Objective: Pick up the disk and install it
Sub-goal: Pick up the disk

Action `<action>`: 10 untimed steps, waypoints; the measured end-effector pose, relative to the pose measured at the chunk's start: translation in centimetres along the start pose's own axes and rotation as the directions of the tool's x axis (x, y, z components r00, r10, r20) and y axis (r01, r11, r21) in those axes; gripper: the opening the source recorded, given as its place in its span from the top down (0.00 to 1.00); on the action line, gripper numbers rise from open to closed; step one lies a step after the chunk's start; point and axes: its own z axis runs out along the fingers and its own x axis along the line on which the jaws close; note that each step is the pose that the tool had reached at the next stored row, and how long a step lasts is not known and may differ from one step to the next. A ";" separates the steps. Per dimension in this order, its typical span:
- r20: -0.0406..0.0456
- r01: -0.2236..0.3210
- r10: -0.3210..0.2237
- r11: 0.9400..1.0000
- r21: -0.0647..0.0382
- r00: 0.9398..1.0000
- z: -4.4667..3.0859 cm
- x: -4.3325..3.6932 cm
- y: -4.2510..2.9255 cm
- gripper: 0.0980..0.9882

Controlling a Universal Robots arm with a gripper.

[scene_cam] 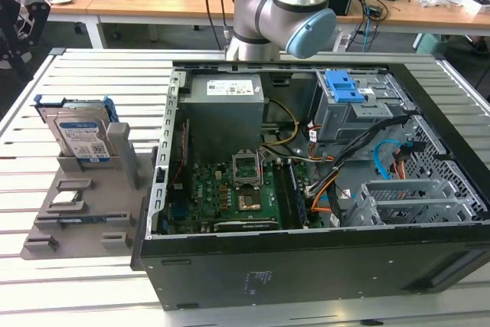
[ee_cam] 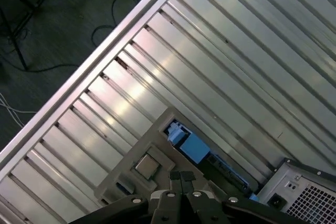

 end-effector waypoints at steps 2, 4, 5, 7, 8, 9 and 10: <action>-0.002 0.046 -0.046 0.999 -0.001 0.999 0.00 0.00 0.00 0.99; -0.004 0.091 -0.091 0.996 -0.002 0.996 0.00 0.00 0.00 0.99; -0.005 0.109 -0.109 0.994 -0.003 0.994 0.00 0.00 0.00 0.99; -0.006 0.146 -0.146 0.989 -0.004 0.989 0.00 0.00 0.00 0.99; -0.007 0.158 -0.158 0.987 -0.004 0.987 0.00 0.00 0.00 0.99; -0.008 0.178 -0.178 0.984 -0.005 0.984 0.00 0.00 0.00 0.99; -0.008 0.200 -0.200 0.980 -0.006 0.980 0.00 0.00 0.00 0.99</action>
